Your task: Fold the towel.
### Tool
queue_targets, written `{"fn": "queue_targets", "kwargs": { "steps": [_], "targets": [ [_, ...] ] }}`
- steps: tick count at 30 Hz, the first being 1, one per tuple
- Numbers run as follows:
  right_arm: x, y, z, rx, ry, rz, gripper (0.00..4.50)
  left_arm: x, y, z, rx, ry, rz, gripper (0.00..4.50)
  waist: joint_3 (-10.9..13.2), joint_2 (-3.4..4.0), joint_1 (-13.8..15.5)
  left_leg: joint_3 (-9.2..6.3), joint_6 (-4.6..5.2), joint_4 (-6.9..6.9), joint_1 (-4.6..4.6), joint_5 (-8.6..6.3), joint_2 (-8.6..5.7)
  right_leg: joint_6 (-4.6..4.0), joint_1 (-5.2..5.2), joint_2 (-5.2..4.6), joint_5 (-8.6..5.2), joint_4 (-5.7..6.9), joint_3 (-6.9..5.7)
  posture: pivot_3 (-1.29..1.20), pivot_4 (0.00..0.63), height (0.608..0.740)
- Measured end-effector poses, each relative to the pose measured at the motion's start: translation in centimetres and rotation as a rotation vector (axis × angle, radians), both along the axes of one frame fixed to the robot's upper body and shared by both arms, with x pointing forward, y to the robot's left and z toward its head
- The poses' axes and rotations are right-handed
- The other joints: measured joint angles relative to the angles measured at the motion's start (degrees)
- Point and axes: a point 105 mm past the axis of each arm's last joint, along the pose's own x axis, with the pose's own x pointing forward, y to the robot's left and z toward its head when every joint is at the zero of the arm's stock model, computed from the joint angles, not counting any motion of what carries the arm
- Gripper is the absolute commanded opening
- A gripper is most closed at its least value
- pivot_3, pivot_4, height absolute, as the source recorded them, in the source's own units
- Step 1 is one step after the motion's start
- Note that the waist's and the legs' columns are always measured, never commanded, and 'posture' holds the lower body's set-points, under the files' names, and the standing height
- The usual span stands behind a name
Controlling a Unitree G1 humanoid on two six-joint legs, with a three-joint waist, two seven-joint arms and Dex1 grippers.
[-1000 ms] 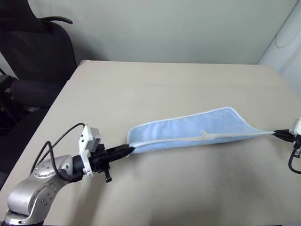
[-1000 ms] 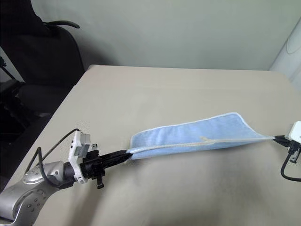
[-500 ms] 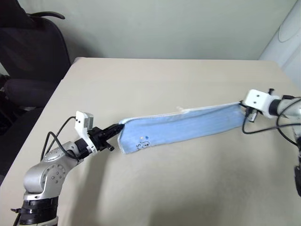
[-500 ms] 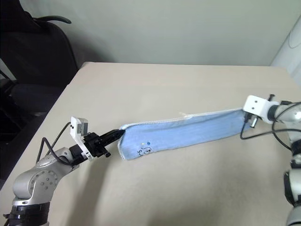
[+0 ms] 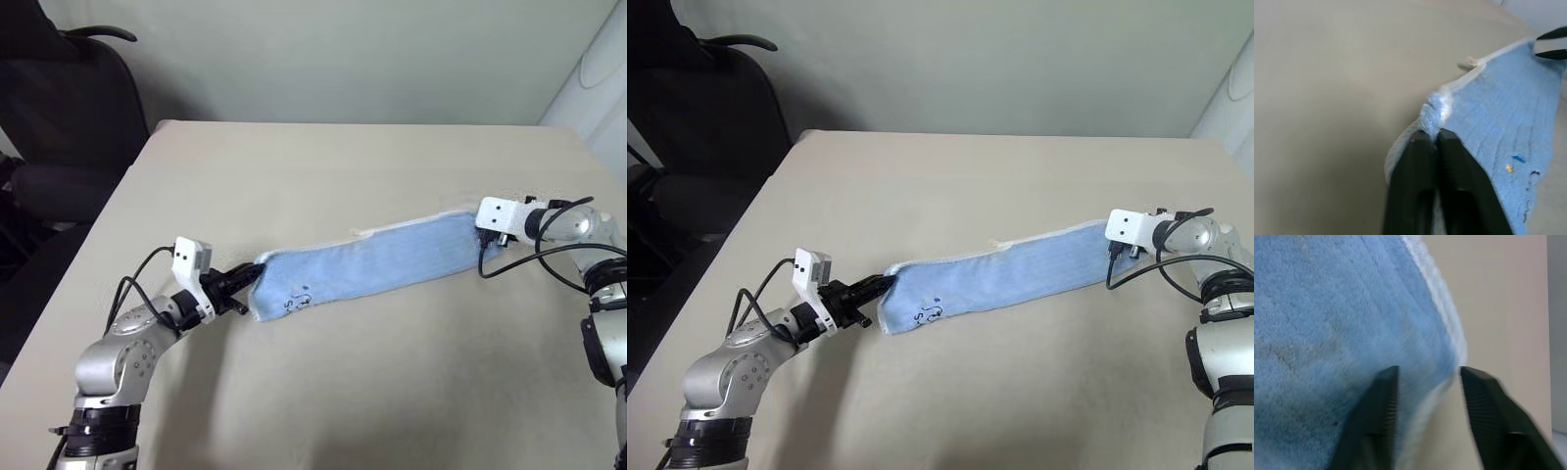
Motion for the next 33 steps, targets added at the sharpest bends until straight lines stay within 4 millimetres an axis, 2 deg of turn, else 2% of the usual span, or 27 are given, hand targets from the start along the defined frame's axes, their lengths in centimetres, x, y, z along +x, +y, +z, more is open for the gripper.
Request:
{"fn": "queue_targets", "kwargs": {
  "steps": [4, 7, 11, 14, 17, 19, 22, 27, 33],
  "targets": [
    [0.0, -0.3, 0.3, 0.022, -0.031, -0.012, 4.45, 0.1, 0.1, -0.2, -0.017, 0.006, 0.011, 2.93, 0.0, 0.0, 0.07, 0.0, -0.08, 0.0, -0.01, -0.01, 0.0, -0.01, 0.01, 0.0, 0.0, -0.02, 0.0, 0.0, 0.15, 0.74],
    [-0.2, -1.3, 1.0, 0.103, -0.088, -0.062, 4.5, 0.3, 1.0, -0.7, -0.017, 0.023, 0.064, 3.97, 0.0, -0.01, 0.12, 0.0, -0.23, -0.01, -0.02, 0.04, 0.0, -0.01, 0.01, 0.0, -0.01, -0.05, 0.0, 0.0, 0.15, 0.74],
    [-0.8, -3.3, 2.4, 0.343, -0.166, -0.174, 4.5, 0.3, 2.6, -0.8, -0.03, 0.023, 0.164, 3.97, 0.0, -0.02, 0.05, 0.06, -0.32, -0.04, 0.0, 0.03, 0.0, -0.02, 0.03, 0.0, -0.02, -0.09, 0.02, 0.0, 0.15, 0.74],
    [-1.7, -4.6, 2.2, 0.597, -0.157, -0.267, 4.5, 0.5, 3.6, -1.0, -0.041, 0.011, 0.258, 3.97, 0.02, -0.07, 0.15, 0.07, -0.4, -0.05, 0.0, 0.09, 0.0, -0.03, 0.06, 0.0, -0.03, -0.12, 0.01, 0.0, 0.15, 0.74],
    [-3.4, -5.4, -0.1, 0.828, -0.049, -0.39, 4.5, 1.0, 5.1, -0.3, -0.019, -0.029, 0.368, 3.97, 0.03, -0.11, 0.24, 0.07, -0.43, -0.06, 0.02, 0.18, 0.01, -0.03, 0.1, 0.02, -0.06, -0.13, 0.0, 0.0, 0.15, 0.74],
    [-4.5, -4.9, -1.8, 1.026, 0.044, -0.469, 4.5, 1.2, 5.5, 0.5, -0.013, -0.06, 0.391, 3.97, 0.04, -0.11, 0.14, 0.08, -0.44, -0.06, 0.02, 0.23, 0.01, 0.0, 0.11, 0.03, -0.08, -0.14, 0.0, 0.0, 0.15, 0.74],
    [-5.6, -3.8, -2.6, 1.337, 0.152, -0.566, 4.5, 1.6, 3.6, 2.1, -0.002, -0.12, 0.312, 3.97, 0.04, -0.11, 0.05, 0.12, -0.39, -0.05, 0.01, 0.33, -0.03, 0.05, 0.1, 0.04, -0.1, -0.15, 0.02, 0.0, 0.15, 0.74],
    [-6.5, -3.2, -1.9, 1.618, 0.215, -0.658, 4.5, 1.4, -0.7, 3.8, 0.015, -0.192, 0.121, 3.97, 0.04, -0.12, 0.02, 0.07, -0.36, -0.04, 0.07, 0.35, -0.05, 0.07, 0.16, 0.07, -0.1, -0.14, 0.03, 0.0, 0.15, 0.74],
    [-7.8, -1.6, -3.9, 1.76, 0.362, -0.74, 4.5, 1.2, -3.3, 3.3, 0.02, -0.181, 0.009, 3.97, 0.04, -0.12, 0.01, 0.02, -0.36, -0.06, 0.05, 0.34, -0.04, 0.12, 0.14, 0.15, -0.13, -0.14, 0.02, 0.0, 0.15, 0.74]
  ]
}}
